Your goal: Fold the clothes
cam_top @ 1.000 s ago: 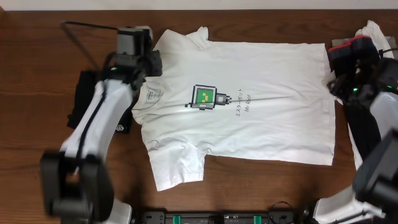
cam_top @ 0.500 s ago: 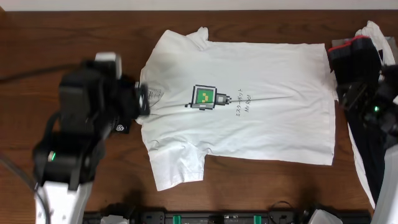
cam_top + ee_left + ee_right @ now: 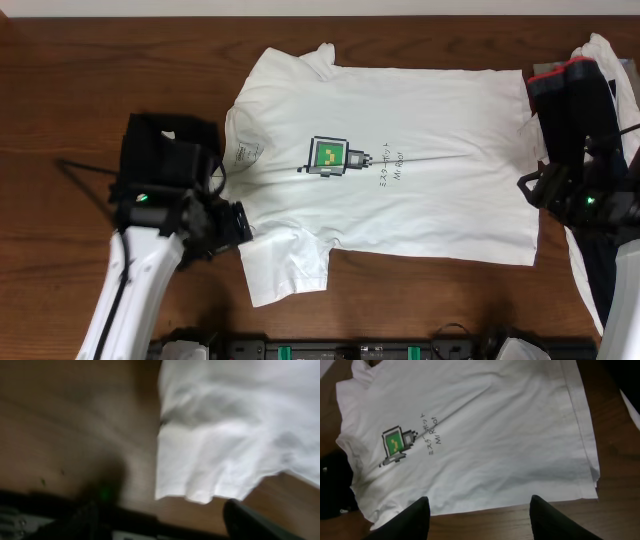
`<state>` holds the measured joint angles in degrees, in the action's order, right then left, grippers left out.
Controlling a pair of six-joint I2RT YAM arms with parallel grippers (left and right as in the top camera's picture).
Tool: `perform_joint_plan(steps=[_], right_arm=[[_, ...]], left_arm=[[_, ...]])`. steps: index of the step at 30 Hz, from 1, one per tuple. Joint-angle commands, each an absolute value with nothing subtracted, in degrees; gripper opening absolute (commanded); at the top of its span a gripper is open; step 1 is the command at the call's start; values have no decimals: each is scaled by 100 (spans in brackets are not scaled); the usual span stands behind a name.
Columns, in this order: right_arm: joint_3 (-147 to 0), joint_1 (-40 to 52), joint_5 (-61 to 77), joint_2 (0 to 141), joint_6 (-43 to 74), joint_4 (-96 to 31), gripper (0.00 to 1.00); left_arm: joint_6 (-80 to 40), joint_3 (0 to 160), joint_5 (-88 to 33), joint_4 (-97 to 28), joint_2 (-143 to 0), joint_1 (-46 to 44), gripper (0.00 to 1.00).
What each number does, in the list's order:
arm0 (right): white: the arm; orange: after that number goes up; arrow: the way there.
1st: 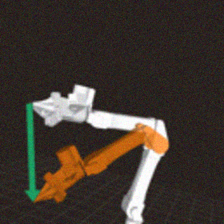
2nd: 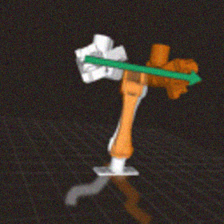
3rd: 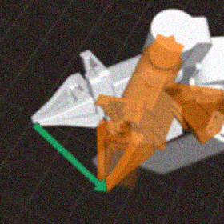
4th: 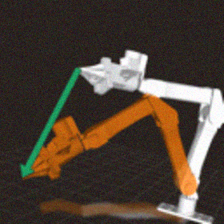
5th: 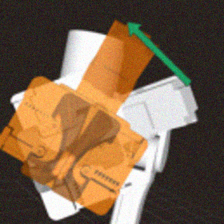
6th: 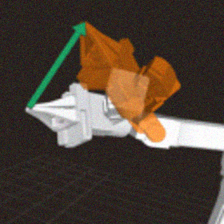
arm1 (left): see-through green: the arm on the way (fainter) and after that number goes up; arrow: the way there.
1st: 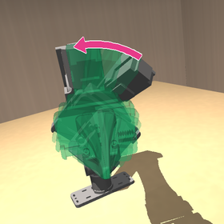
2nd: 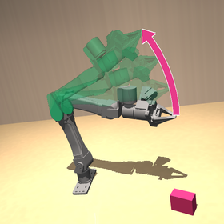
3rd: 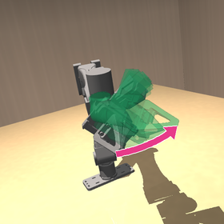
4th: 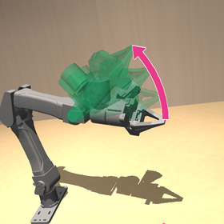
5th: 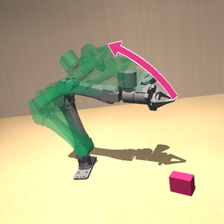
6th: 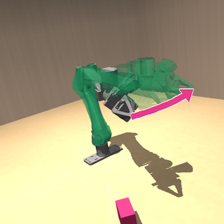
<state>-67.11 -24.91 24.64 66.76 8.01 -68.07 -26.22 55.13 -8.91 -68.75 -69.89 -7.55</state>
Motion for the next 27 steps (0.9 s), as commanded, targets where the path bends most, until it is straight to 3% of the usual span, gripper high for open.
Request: perform_joint_plan(steps=[1,17,24,27], right_arm=[[-6744,-2423,2394,6722,609,-6820,63],[-6744,-2425,2377,6742,611,-6602,63],[-6744,-2425,2375,6742,609,-6554,63],[-6744,-2427,2375,6742,609,-6554,64]], left_arm=[[-3221,5015,-1280,-6775,-7314,-731,74],[-3736,3041,-2296,-5159,-7747,-786,72],[-3933,2947,-2294,-4908,-7747,-786,56],[-3940,2945,-2296,-4849,-7747,-786,43]])
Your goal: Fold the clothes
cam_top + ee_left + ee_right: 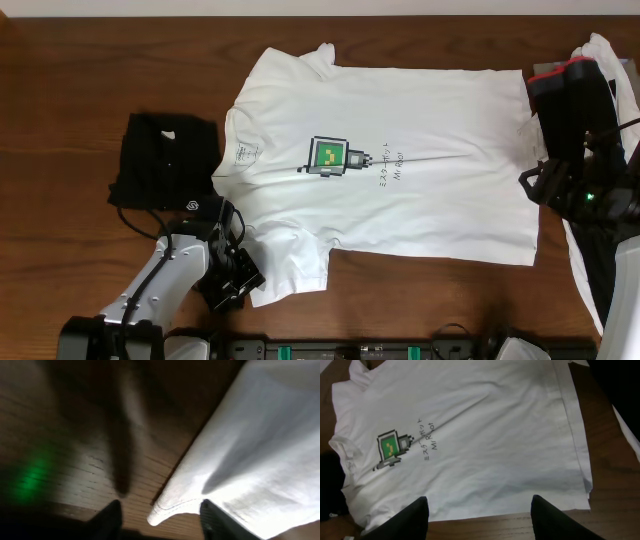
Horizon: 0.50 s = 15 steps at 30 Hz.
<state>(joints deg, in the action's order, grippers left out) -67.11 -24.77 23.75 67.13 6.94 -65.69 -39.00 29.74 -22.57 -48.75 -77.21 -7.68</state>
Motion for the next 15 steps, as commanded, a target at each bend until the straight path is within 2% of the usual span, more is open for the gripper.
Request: perform_joint_plan(steps=[1,13,15], right_arm=[[-6744,-2427,2375,6742,609,-6554,64],[-6744,-2432,2375,6742,611,-6528,64],[-6744,-2432,2375,6742,611,-6528,63]], left_arm=[[-3986,2945,-2296,-4847,-7747,-786,40],[-4471,2945,-2355,-4630,-7747,-1514,38],[-4471,2945,-2353,-4591,-7747,-1577,31]])
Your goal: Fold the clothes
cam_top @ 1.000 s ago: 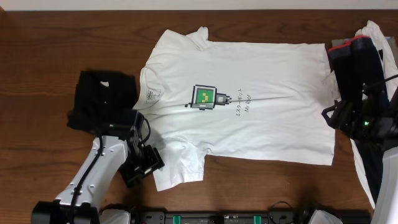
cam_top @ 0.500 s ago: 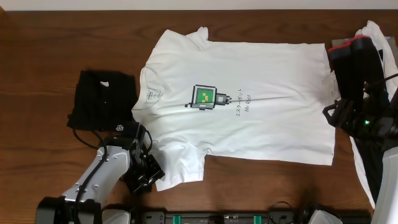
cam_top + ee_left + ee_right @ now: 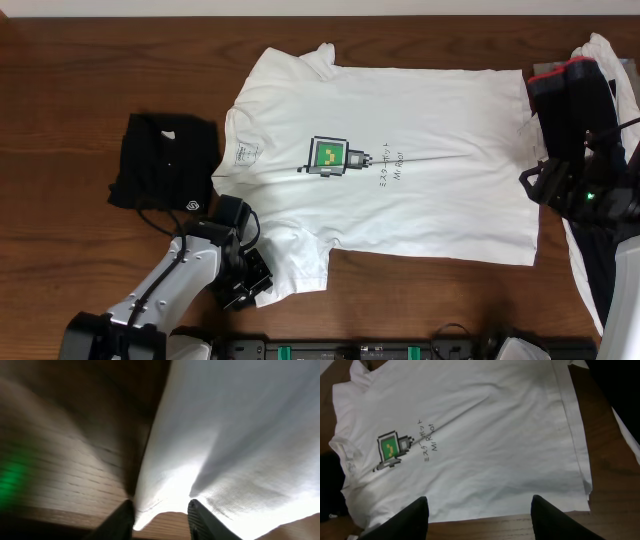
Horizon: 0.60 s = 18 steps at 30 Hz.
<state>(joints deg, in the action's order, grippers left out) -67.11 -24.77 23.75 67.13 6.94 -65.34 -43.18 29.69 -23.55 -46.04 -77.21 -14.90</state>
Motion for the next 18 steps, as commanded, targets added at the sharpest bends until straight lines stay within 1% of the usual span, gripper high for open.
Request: perform_joint_plan(steps=[1,2,3,9,12,18], right_arm=[[-6744,-2432,2375,6742,611,-6528,63],[-6744,-2432,2375,6742,611,-6528,63],[-6744,-2432,2377,6742,611,-6525,63],[-6744,-2432,2377,6742,613,-6539,63],[-6744,-2432,2351,6742,613,-6552,61],[-6742,-2429,1927,6825,650,-6698,61]], left_arm=[[-4471,2945,-2353,-4589,-7747,-1579,24],[-4471,2945,-2353,-4591,-7747,-1579,14],[-4471,2945,-2353,-4593,-7747,-1579,6],[-4449,3055,-2357,-4827,-7703,-1577,6],[-4136,3435,-2353,-5284,-7542,-1577,6],[-3826,4464,-2053,-5957,-7035,-1577,7]])
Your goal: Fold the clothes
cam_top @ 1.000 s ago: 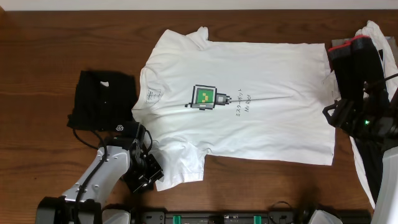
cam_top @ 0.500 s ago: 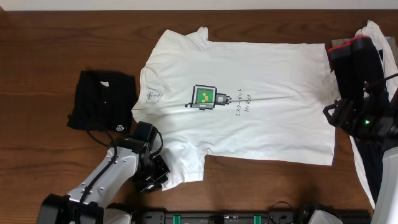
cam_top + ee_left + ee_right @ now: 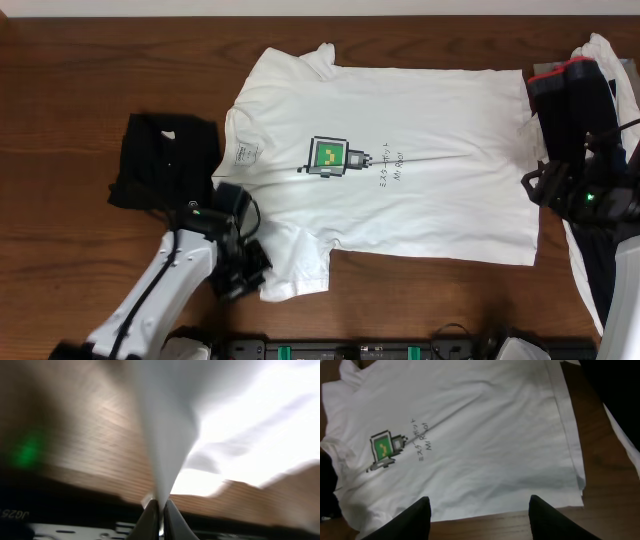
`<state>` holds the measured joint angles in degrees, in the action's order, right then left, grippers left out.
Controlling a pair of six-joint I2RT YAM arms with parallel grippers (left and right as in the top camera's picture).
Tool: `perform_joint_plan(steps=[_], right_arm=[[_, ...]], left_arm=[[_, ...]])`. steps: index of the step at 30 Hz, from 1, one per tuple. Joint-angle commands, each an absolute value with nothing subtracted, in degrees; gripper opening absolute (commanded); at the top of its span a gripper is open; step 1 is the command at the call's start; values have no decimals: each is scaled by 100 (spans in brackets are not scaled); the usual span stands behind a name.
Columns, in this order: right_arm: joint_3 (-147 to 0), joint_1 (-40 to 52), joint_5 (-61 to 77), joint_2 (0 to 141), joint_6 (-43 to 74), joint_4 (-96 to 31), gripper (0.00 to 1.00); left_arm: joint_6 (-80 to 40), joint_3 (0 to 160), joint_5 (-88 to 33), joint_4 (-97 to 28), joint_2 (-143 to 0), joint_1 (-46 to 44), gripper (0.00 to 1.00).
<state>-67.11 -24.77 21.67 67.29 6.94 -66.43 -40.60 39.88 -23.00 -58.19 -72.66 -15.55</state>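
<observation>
A white T-shirt (image 3: 400, 170) with a green pixel-robot print lies flat on the wooden table (image 3: 60, 90), collar to the left. My left gripper (image 3: 246, 282) is shut on the corner of its near-left sleeve (image 3: 290, 265); in the left wrist view the white cloth (image 3: 165, 435) rises from between the closed fingers (image 3: 148, 521). My right gripper (image 3: 479, 517) hangs open above the shirt's near-right hem (image 3: 555, 500), touching nothing. In the overhead view that gripper (image 3: 545, 188) stands at the shirt's right edge.
A folded black garment (image 3: 165, 165) lies left of the shirt. At the right table edge is a pile of clothes (image 3: 590, 90), white, black and red. A dark rail (image 3: 360, 350) runs along the near edge.
My left gripper, which was open around the sleeve's corner, has shut on it, and the cloth now stands up from the fingers. The right gripper has barely shifted.
At first my left gripper was above the table left of the sleeve. Then it stood low at the sleeve's outer corner, open, then with its fingers around the hem. Now it is shut on that corner. My right gripper stayed open above the right hem throughout.
</observation>
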Motion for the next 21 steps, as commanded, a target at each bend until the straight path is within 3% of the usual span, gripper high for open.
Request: perform_joint_plan(steps=[1,21], right_arm=[[-6737,-2429,1929,6879,663,-6748,61],[-6071,-2261,1879,8086,550,-7015,60]], left_arm=[[-3765,4650,-1951,-6031,-6978,-1579,6],[-3533,6410,-937,-5902,-6945,-1330,6]])
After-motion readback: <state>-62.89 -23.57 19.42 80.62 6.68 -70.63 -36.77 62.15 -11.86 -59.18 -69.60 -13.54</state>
